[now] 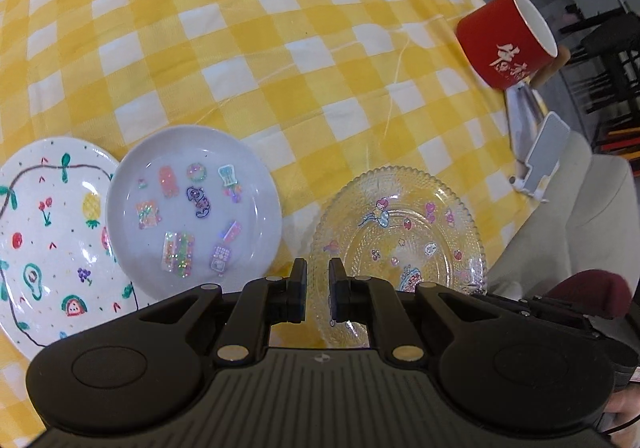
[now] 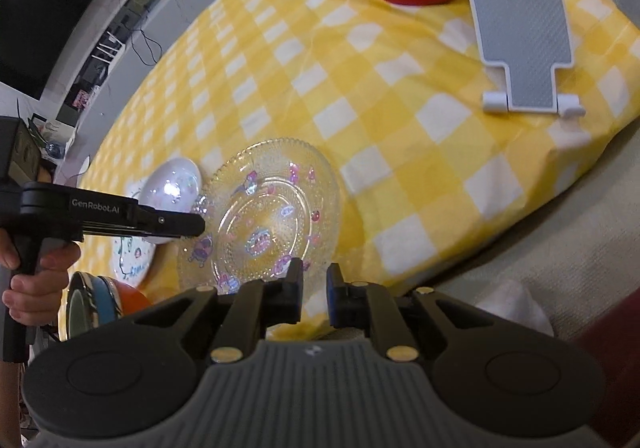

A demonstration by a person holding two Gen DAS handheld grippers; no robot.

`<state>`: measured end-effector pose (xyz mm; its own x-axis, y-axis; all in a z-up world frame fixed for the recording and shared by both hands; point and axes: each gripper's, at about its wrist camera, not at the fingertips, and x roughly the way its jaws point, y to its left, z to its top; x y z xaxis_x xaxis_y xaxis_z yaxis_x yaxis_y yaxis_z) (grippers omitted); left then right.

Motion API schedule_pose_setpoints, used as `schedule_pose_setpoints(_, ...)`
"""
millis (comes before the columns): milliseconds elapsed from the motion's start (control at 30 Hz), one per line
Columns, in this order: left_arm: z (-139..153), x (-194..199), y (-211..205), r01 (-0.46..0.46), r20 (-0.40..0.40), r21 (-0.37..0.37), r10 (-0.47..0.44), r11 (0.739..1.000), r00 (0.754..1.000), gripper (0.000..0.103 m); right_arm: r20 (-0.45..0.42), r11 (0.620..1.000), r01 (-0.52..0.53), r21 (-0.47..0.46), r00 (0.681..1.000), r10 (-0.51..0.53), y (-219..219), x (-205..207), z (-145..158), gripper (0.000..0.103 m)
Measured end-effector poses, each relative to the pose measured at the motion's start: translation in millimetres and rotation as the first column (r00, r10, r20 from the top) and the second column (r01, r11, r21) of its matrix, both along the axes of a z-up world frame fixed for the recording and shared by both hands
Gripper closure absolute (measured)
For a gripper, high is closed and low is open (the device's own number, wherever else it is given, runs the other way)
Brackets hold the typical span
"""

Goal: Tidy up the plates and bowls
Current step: 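Lift the glass plate with both grippers and carry it toward the sticker plate, then lower the glass plate beside the white plates and open both grippers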

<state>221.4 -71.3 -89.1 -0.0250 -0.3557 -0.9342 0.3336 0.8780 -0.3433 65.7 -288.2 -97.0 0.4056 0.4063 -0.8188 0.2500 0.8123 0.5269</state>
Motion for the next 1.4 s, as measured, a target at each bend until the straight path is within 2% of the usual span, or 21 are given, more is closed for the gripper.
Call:
schedule_pose_setpoints(300, -3.9, -4.8, -18.4, 0.070, 0.043, 0.131, -0.076, 0.989, 0.996, 0.089, -0.033, 0.999, -0.030, -0.034, 0.999, 0.029, 7.1, 8.1, -9.3, 0.092)
schedule_pose_setpoints(433, -2.5, -8.2, -20.6, 0.069, 0.078, 0.148, -0.082, 0.986, 0.994, 0.088, -0.034, 0.999, -0.020, -0.030, 0.999, 0.019, 6.1, 13.3, -11.0, 0.093)
schedule_pose_setpoints(567, 1.7, -15.4, -27.6, 0.087, 0.134, 0.203, -0.116, 0.975, 0.984, 0.088, -0.038, 0.996, -0.080, -0.031, 0.996, 0.079, 14.1, 12.1, -9.8, 0.090)
schedule_pose_setpoints(667, 8.1, -19.7, -28.6, 0.071, 0.166, 0.230, -0.111, 0.971, 0.980, 0.080, -0.045, 0.996, -0.092, -0.018, 0.995, 0.091, 16.1, 11.1, -8.4, 0.088)
schedule_pose_setpoints(700, 12.5, -20.4, -26.7, 0.059, 0.184, 0.215, -0.100, 0.975, 0.978, 0.077, -0.038, 0.996, -0.086, -0.034, 0.996, 0.085, 15.4, 10.2, -6.2, 0.081)
schedule_pose_setpoints(733, 18.7, -21.5, -22.9, 0.037, 0.209, 0.192, -0.078, 0.981, 0.975, 0.070, -0.024, 0.995, -0.078, -0.055, 0.997, 0.077, 13.8, 8.7, -2.5, 0.072)
schedule_pose_setpoints(767, 25.5, -22.4, -17.7, 0.013, 0.232, 0.167, -0.052, 0.986, 0.971, 0.063, -0.006, 0.995, -0.072, -0.070, 0.997, 0.071, 12.5, 6.8, 1.7, 0.053)
schedule_pose_setpoints(867, 44.7, -28.0, 2.3, -0.056, 0.279, 0.101, 0.026, 0.993, 0.960, 0.059, 0.043, 0.996, -0.066, -0.053, 0.997, 0.069, 5.0, 1.2, 15.5, 0.052)
schedule_pose_setpoints(933, 56.5, -32.7, 18.1, -0.104, 0.318, 0.075, 0.075, 0.992, 0.945, 0.057, 0.088, 0.997, -0.063, -0.036, 0.994, 0.066, -3.4, 0.2, 25.7, 0.051)
schedule_pose_setpoints(1000, 66.8, -35.6, 35.2, -0.159, 0.349, 0.043, 0.134, 0.986, 0.927, 0.057, 0.138, 0.995, -0.069, -0.068, 0.987, 0.077, -8.7, 3.6, 37.4, 0.050)
schedule_pose_setpoints(1133, 80.7, -37.6, 74.7, -0.278, 0.376, -0.003, 0.259, 0.961, 0.890, 0.056, 0.222, 0.992, -0.066, -0.107, 0.971, 0.088, -12.5, 14.6, 59.9, 0.050)
schedule_pose_setpoints(1267, 84.4, -43.0, 119.8, -0.427, 0.389, -0.058, 0.415, 0.902, 0.823, 0.054, 0.298, 0.985, -0.131, -0.115, 0.941, 0.160, 9.2, 35.6, 82.7, 0.049)
schedule_pose_setpoints(1400, 77.5, -48.7, 162.6, -0.523, 0.393, -0.066, 0.504, 0.850, 0.769, 0.053, 0.374, 0.951, -0.248, -0.184, 0.877, 0.301, 48.9, 64.3, 98.3, 0.047)
